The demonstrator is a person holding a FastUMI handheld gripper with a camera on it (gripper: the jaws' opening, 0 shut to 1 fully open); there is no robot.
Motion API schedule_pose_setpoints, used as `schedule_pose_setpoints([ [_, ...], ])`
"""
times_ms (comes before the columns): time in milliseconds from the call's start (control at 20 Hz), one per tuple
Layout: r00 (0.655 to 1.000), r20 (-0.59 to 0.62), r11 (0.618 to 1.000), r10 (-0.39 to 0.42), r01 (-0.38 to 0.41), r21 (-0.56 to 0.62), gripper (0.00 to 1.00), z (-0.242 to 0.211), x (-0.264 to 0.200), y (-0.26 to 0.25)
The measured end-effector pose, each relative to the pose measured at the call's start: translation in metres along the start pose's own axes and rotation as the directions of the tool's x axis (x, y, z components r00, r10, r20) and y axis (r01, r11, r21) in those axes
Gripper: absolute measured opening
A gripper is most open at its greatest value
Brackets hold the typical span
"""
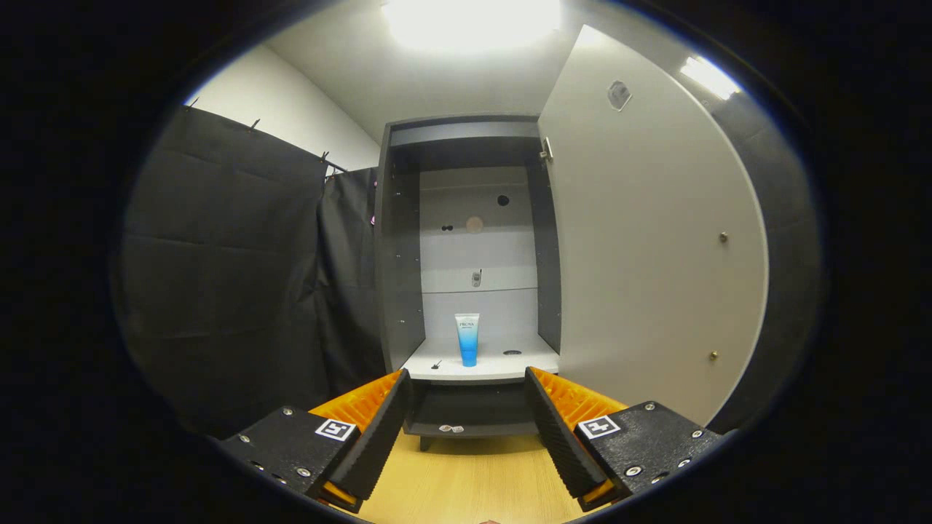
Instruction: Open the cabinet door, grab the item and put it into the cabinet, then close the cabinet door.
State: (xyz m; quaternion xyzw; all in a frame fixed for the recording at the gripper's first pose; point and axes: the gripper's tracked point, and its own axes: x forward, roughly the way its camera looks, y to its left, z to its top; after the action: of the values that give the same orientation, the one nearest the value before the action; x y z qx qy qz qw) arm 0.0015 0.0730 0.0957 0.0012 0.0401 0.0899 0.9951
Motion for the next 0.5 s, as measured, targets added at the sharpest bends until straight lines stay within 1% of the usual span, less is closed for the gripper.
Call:
schedule_pose_setpoints([
  [200, 0.999, 0.02, 0.999, -0.032, 0.032, -0.007, 0.95, 0.01, -0.033, -0.027],
  [500, 0.988, 0.035, 0.989, -0.149, 0.148, 0.028, 0.95, 0.024, -0.073, -0.091],
])
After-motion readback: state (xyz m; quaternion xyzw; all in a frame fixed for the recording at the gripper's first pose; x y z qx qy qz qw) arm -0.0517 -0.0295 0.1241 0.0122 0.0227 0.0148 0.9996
